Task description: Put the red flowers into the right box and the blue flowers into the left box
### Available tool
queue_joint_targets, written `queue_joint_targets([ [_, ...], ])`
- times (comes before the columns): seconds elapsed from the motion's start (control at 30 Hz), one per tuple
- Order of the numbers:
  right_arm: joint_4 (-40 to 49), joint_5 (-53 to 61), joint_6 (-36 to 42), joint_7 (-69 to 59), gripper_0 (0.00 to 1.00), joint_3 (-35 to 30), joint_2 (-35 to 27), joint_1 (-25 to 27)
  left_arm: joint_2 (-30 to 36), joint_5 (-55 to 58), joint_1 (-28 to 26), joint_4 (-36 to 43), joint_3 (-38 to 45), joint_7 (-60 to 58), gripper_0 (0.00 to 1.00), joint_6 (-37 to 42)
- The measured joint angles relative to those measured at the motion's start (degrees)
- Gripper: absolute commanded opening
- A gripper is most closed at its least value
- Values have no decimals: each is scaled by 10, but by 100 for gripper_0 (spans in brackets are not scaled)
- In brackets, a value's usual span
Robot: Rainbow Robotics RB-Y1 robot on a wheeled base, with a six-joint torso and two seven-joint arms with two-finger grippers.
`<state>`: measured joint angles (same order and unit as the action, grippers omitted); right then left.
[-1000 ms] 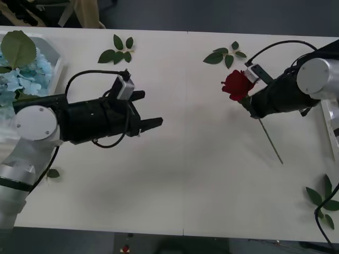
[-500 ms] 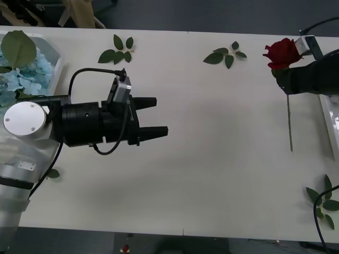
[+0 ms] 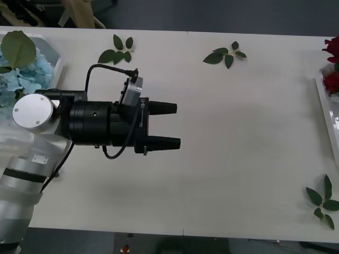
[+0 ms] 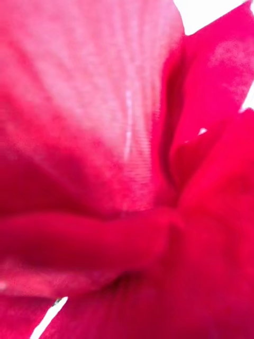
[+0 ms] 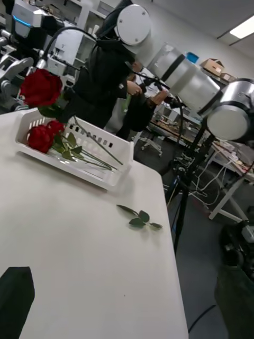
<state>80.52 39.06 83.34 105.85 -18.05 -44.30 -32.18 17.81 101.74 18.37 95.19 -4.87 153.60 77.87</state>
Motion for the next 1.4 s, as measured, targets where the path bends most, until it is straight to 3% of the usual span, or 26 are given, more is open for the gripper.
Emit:
queue_joint_targets([
  [0.2, -57, 0, -46, -4, 0, 1, -59, 0, 0, 31, 4, -39, 33, 0, 100, 64],
  [0.43, -124, 0, -132, -4, 0, 20, -115, 0, 0, 48, 20, -45, 35, 0, 100, 71],
  [1.03, -231, -20, -235, -4, 0, 37, -131, 0, 0, 48, 24, -45, 19, 0, 100, 71],
  [1.1, -232, -24, -239, -4, 15, 45, -131, 0, 0, 48, 24, -45, 19, 0, 100, 71],
  [1.17, -232, -24, -239, -4, 43, 49, -131, 0, 0, 48, 24, -45, 19, 0, 100, 71],
  [1.23, -232, -24, -239, -4, 64, 51, -131, 0, 0, 48, 24, -45, 19, 0, 100, 71],
  [1.4, -232, -24, -239, -4, 80, 51, -131, 0, 0, 48, 24, -45, 19, 0, 100, 71],
])
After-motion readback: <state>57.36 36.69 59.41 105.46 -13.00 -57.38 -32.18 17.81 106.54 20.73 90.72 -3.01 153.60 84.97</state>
